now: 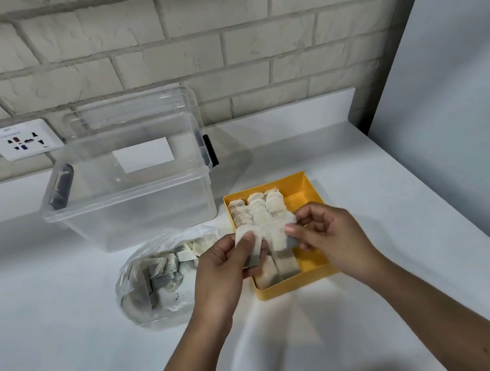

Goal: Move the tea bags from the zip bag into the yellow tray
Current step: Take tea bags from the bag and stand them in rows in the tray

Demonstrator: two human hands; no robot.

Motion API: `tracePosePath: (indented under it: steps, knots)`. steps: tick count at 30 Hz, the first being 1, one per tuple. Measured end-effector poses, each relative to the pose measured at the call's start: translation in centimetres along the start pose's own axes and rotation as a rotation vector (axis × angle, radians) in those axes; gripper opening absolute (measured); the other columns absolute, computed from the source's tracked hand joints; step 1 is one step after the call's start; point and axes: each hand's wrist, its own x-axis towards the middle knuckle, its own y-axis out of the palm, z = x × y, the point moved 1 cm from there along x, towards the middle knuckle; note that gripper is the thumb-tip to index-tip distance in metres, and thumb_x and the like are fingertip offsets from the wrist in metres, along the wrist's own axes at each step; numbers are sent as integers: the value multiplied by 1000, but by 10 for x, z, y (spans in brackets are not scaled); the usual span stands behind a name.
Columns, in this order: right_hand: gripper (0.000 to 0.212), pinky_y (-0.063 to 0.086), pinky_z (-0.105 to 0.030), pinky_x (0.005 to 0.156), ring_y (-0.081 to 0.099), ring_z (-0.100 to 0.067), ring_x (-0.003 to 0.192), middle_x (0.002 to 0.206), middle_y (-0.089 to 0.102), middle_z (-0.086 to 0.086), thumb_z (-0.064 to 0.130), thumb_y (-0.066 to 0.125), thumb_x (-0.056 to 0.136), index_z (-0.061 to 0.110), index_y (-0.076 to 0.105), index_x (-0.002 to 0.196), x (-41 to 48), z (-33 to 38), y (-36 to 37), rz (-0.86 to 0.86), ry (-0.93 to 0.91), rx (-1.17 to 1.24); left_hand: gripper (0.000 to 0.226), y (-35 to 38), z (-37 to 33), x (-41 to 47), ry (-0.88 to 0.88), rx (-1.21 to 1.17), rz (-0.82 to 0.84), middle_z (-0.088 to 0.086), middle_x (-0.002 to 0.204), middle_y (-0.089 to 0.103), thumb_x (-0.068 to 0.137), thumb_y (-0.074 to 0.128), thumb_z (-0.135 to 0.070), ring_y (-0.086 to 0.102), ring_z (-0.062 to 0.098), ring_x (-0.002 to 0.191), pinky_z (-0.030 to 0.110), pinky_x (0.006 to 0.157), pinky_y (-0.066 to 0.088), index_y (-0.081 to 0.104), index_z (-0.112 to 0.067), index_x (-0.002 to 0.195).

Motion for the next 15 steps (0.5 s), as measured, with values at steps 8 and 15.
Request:
tracePosePath:
  steps: [8, 15]
  knots:
    - [12, 55, -31, 70, 63, -16, 68, 82, 68, 0, 25, 74, 85, 17, 66, 90, 36, -23, -14, -41, 63, -595, 16, -2, 1, 3, 85, 217, -16, -7, 87, 77, 95, 63, -31, 71, 12, 85, 36, 87, 54, 78, -28, 89]
    - [21, 50, -32, 81, 63, -25, 92, 87, 67, -3, 22, 75, 82, 12, 67, 99, 65, -38, 7, -48, 116, -630, 7, -6, 3, 12, 91, 250, -10, 16, 91, 73, 90, 72, -28, 64, 39, 86, 45, 83, 53, 75, -23, 86]
